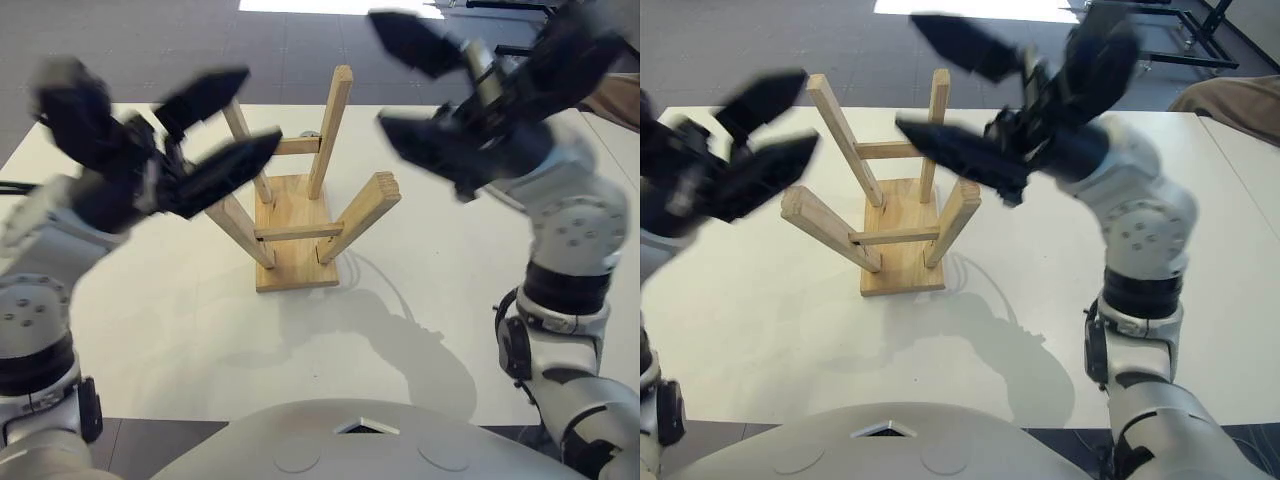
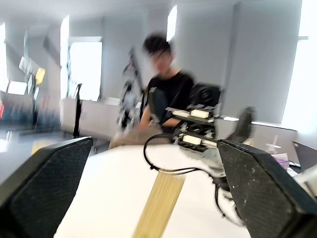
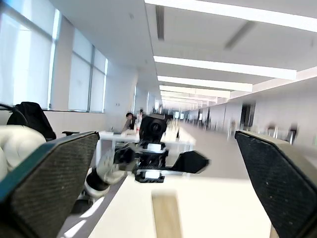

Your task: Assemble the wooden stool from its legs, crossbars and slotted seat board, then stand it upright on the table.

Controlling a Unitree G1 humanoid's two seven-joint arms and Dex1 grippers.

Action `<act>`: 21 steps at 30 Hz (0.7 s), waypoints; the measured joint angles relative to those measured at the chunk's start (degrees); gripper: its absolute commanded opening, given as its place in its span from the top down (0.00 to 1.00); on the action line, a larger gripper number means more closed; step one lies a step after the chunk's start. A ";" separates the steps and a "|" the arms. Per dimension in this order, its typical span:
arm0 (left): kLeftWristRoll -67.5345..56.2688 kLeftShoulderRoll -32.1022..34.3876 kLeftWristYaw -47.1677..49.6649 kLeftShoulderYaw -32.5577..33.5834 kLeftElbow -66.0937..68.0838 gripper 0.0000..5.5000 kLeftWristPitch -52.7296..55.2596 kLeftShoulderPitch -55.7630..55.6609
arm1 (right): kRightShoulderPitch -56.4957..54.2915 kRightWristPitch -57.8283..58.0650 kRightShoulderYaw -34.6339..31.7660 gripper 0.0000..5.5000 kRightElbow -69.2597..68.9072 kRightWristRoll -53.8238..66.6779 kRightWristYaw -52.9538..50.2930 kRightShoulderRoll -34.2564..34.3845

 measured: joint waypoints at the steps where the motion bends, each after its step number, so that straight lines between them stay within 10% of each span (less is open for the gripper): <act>1: 2.50 -0.25 -1.91 -1.57 1.56 0.16 -1.97 -0.37 | 0.59 -2.74 1.20 0.08 0.54 -2.50 1.50 -0.41; 10: 6.39 -2.39 -3.80 -3.92 4.54 0.16 -7.69 -1.96 | 1.45 -4.68 0.22 0.08 0.41 -1.98 -0.39 0.86; 16: 0.44 -2.97 -4.83 4.84 6.85 0.16 -5.93 -1.69 | -6.67 -0.75 -12.27 0.08 0.22 15.15 -16.31 5.36; 21: 0.25 -2.58 -3.68 10.94 7.16 0.16 -6.25 -1.29 | -8.14 -4.95 -12.69 0.08 7.82 2.72 -13.53 0.66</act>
